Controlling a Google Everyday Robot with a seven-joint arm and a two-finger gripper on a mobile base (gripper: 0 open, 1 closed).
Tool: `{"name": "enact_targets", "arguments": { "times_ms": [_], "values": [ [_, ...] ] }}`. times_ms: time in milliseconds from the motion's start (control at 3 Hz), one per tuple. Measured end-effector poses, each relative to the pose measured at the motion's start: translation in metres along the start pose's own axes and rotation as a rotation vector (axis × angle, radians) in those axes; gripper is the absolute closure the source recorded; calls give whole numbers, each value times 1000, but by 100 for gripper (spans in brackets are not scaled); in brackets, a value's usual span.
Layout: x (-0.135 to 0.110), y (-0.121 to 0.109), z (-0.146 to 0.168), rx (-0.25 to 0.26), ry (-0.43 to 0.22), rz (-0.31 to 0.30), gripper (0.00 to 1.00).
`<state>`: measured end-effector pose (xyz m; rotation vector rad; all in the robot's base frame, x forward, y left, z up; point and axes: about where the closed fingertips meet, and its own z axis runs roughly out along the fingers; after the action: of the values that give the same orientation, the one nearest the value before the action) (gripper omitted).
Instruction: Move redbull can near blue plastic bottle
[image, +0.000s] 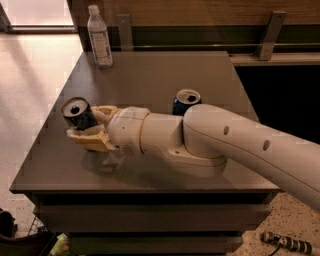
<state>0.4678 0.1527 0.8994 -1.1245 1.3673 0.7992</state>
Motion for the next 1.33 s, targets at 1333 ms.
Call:
{"name": "enact_targets", "arguments": {
  "times_ms": [1333],
  "values": [
    [-17, -141, -34, 52, 171, -157, 100]
  ]
}}
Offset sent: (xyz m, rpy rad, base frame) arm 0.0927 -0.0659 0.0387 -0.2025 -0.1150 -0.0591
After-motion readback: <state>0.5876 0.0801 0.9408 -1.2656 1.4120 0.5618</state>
